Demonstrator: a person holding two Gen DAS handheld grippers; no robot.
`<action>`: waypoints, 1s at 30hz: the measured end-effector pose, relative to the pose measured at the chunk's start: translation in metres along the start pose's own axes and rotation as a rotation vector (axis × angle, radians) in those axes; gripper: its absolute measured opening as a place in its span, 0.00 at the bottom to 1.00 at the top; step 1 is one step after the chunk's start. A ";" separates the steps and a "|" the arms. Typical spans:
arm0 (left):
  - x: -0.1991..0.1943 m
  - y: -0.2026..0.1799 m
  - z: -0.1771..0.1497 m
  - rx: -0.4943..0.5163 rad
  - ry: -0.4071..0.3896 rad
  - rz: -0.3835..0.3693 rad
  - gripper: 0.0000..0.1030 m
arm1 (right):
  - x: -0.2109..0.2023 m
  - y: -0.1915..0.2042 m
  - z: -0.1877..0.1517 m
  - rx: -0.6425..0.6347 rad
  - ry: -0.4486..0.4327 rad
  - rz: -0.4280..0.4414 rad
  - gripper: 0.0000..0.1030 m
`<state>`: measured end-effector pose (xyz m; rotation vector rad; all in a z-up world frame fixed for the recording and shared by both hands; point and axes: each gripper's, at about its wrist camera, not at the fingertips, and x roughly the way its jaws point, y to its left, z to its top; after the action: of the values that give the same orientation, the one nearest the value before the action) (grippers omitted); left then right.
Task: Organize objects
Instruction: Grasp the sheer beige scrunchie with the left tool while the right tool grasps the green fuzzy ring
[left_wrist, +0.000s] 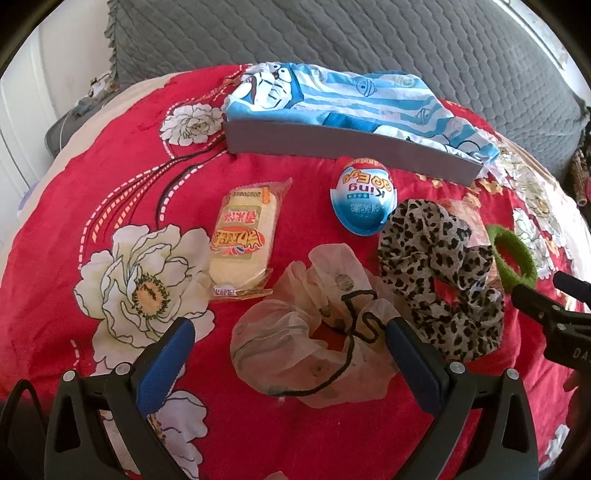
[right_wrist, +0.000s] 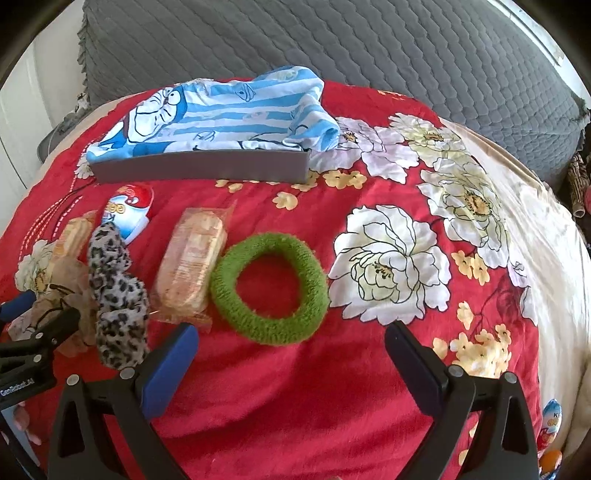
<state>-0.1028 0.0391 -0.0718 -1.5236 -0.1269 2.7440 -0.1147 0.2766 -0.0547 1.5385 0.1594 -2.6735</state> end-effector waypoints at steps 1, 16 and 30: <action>0.001 0.000 0.000 -0.002 0.002 -0.002 1.00 | 0.001 -0.001 0.000 0.001 0.003 -0.001 0.99; 0.018 -0.005 0.002 -0.007 0.015 -0.020 1.00 | 0.028 -0.011 0.007 0.004 0.033 0.011 0.94; 0.022 -0.007 0.005 -0.020 0.010 -0.050 0.99 | 0.039 -0.009 0.009 -0.003 0.050 0.039 0.75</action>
<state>-0.1187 0.0470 -0.0871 -1.5177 -0.1895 2.7044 -0.1427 0.2852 -0.0830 1.5911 0.1343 -2.6055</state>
